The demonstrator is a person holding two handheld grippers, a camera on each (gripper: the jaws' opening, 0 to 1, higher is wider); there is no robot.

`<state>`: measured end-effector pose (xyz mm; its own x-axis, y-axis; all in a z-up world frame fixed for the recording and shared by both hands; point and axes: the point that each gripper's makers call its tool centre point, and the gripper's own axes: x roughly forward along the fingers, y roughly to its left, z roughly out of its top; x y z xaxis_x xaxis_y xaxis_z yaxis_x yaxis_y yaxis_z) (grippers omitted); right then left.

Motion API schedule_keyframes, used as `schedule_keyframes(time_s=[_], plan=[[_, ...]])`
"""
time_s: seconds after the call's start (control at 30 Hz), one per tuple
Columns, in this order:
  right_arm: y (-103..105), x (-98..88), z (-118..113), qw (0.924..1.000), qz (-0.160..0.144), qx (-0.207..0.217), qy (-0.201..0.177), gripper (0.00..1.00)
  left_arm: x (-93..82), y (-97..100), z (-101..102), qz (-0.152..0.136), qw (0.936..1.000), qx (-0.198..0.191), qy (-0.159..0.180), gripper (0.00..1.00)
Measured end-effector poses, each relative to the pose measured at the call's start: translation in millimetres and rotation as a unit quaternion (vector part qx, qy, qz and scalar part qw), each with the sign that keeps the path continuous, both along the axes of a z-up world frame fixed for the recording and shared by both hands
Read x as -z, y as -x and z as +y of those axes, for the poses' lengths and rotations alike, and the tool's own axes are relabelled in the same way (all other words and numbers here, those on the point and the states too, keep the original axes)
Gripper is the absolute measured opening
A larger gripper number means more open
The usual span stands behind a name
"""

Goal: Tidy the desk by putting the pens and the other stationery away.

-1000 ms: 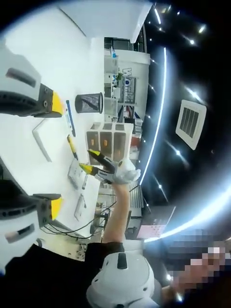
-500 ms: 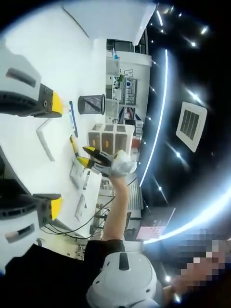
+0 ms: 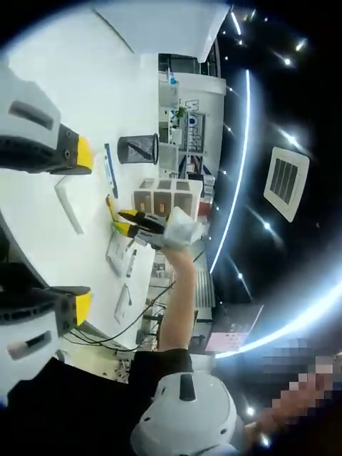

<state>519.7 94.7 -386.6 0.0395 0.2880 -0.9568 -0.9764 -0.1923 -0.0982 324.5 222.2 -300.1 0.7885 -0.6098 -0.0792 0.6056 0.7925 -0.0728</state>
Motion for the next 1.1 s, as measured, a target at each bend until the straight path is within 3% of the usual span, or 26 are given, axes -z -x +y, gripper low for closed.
schedule_keyframes(time_s=[0.43,0.63,0.9,1.1], plan=[[5,2.8,-1,0.9981,0.046,-0.001,0.042,0.06,2.3,0.7,-8,0.004,0.9999,0.009,0.004,0.63],[6,2.8,-2,0.996,0.044,-0.03,0.072,0.05,4.7,3.1,-18,0.005,0.9997,0.022,0.011,0.63],[3,2.4,-3,0.9951,0.054,-0.021,0.079,0.04,4.1,7.7,-23,0.004,0.9994,0.029,0.017,0.63],[-6,-0.9,-10,0.9956,0.005,-0.04,0.084,0.04,6.3,8.0,-18,0.008,0.9995,0.024,0.02,0.63]])
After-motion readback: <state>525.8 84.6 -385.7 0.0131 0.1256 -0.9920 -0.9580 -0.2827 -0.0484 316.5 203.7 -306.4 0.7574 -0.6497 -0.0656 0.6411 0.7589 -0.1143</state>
